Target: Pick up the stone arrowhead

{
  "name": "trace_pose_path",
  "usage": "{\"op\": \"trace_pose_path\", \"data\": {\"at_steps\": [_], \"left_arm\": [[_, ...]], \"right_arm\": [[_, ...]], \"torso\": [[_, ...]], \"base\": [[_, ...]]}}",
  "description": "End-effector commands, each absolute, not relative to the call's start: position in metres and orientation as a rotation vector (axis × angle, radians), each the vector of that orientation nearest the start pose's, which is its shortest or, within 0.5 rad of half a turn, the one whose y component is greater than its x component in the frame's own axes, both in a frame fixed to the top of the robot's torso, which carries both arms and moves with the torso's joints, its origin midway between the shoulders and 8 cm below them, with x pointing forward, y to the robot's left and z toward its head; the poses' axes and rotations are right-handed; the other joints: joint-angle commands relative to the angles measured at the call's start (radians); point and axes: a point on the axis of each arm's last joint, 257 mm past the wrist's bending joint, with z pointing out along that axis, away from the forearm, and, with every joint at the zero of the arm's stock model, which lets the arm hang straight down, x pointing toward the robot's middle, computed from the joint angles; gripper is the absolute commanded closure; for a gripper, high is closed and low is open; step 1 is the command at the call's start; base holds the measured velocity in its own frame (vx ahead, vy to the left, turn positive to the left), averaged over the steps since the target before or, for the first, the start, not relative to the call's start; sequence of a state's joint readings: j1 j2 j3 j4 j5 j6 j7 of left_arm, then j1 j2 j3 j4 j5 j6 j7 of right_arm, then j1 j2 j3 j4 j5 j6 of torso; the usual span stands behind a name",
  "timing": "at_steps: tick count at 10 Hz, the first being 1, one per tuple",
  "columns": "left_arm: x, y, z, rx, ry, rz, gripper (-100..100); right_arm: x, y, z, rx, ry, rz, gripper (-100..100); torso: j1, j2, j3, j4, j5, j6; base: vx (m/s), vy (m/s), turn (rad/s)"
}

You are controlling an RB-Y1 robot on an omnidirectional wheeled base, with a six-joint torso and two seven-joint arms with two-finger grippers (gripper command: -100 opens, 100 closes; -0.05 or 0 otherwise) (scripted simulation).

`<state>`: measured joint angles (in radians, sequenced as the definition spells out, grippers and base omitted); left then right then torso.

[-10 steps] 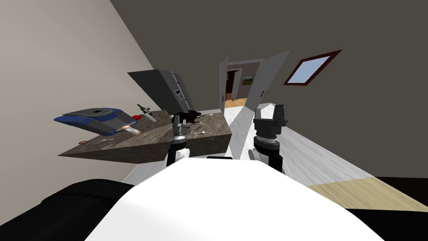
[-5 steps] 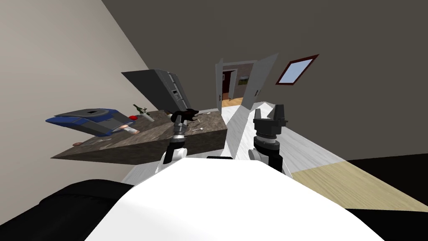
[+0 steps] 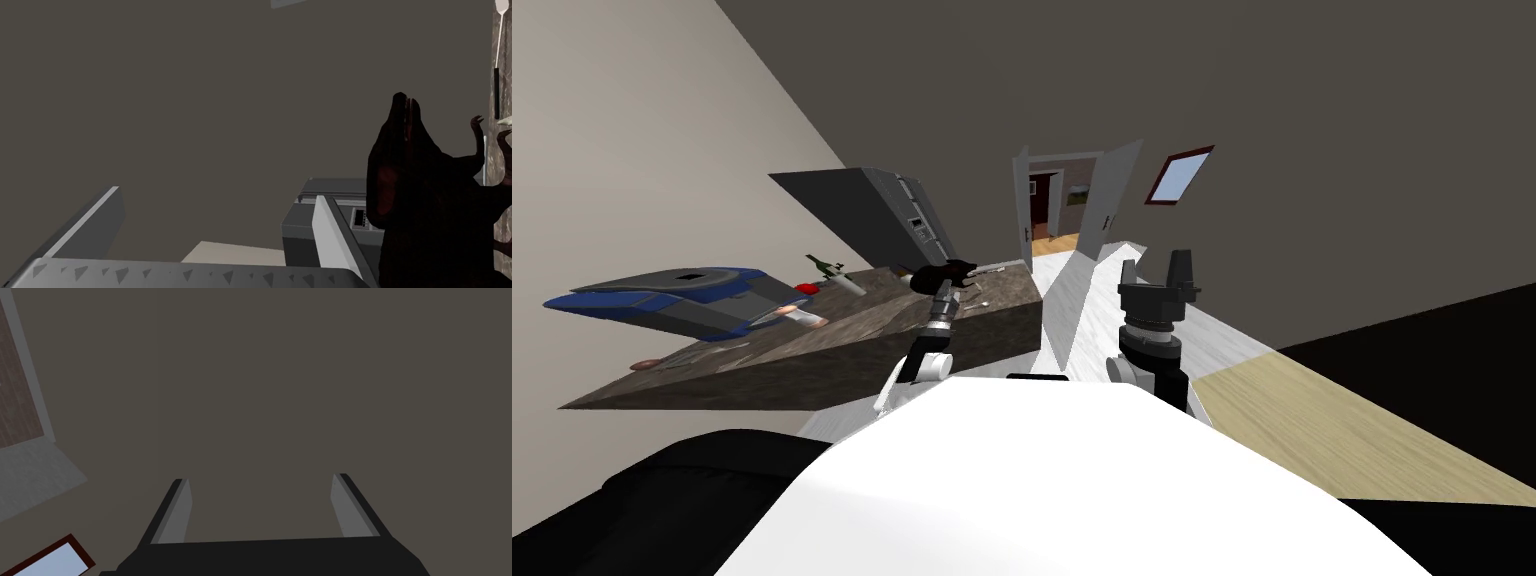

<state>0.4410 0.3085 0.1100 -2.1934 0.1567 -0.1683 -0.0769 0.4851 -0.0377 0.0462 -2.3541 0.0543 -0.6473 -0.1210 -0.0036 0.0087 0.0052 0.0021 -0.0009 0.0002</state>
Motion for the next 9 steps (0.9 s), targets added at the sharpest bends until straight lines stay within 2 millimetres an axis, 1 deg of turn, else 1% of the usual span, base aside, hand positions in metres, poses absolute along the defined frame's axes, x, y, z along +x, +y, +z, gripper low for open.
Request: {"op": "trace_pose_path", "data": {"at_steps": [1, 3, 4, 7, 9], "left_arm": [[0.412, 0.339, -0.072, -0.789, 1.087, -1.057, -100], [0.418, 0.357, -0.098, -0.825, 1.172, -0.985, -100], [0.418, 0.357, -0.098, -0.825, 1.172, -0.985, -100], [0.42, 0.393, -0.142, -0.883, 1.299, -0.847, -100], [0.417, 0.421, -0.171, -0.917, 1.378, -0.741, -100]], "right_arm": [[0.302, -0.242, 0.083, 0.45, 0.492, 1.49, 0], [0.302, -0.242, 0.083, 0.45, 0.492, 1.49, 0], [0.302, -0.242, 0.083, 0.45, 0.492, 1.49, 0], [0.302, -0.242, 0.083, 0.45, 0.492, 1.49, 0], [0.302, -0.242, 0.083, 0.45, 0.492, 1.49, 0]], "torso": [[0.0, 0.0, 0.0, 0.0, 0.0, 0.0], [0.001, -0.002, -0.001, 0.0, 0.0, 0.0], [0.001, -0.004, -0.002, -0.001, 0.0, 0.0], [0.003, -0.007, -0.004, -0.002, 0.001, 0.0], [0.003, -0.008, -0.004, -0.002, 0.001, 0.0]], "base": [[-0.119, -0.067, -0.199], [-0.073, -0.065, -0.209], [-0.027, -0.038, -0.047], [-0.017, -0.039, -0.197], [0.005, -0.039, -0.257]]}}
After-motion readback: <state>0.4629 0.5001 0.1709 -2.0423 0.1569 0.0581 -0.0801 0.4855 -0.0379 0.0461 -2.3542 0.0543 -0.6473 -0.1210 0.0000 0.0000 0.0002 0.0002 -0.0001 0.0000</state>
